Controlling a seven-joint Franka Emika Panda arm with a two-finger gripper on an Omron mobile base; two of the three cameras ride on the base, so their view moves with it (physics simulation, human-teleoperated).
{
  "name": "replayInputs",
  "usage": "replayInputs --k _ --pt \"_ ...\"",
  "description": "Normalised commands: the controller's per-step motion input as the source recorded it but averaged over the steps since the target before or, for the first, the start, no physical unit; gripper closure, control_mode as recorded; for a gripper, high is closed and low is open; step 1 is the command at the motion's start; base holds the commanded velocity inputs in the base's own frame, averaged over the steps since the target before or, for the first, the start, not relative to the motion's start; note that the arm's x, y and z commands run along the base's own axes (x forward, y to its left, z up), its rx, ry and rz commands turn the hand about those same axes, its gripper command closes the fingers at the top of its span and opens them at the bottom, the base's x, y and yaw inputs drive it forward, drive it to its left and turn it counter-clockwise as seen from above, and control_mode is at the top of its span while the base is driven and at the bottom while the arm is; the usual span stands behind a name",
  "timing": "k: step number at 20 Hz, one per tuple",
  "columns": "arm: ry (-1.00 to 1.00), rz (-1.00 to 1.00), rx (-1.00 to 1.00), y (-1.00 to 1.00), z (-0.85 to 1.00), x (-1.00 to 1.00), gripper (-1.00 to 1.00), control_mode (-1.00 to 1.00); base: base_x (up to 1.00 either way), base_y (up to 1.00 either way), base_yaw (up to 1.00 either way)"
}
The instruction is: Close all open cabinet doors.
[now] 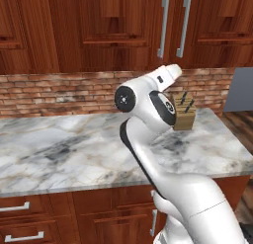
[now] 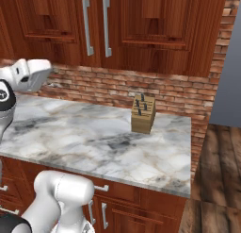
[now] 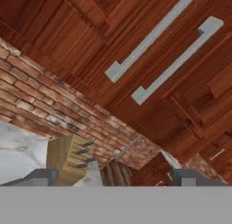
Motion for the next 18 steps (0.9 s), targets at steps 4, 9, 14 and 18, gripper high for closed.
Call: replayInputs --k 4,9,14,18 --pt "0.0 -0.08 0.48 -0.99 0.0 -0.83 -1.0 -1.0 0.0 0.0 0.0" --pt "-0.02 0.0 0.45 -1.0 -0.07 -0.98 -1.0 -1.0 0.0 0.0 0.0" --pt "-0.07 0.03 0.37 -0.82 -0.39 -0.95 -1.0 -1.0 0.0 0.0 0.0" --pt "0.04 0.0 0.05 0.0 -0.45 -0.19 -1.0 -1.0 0.0 0.0 0.0"
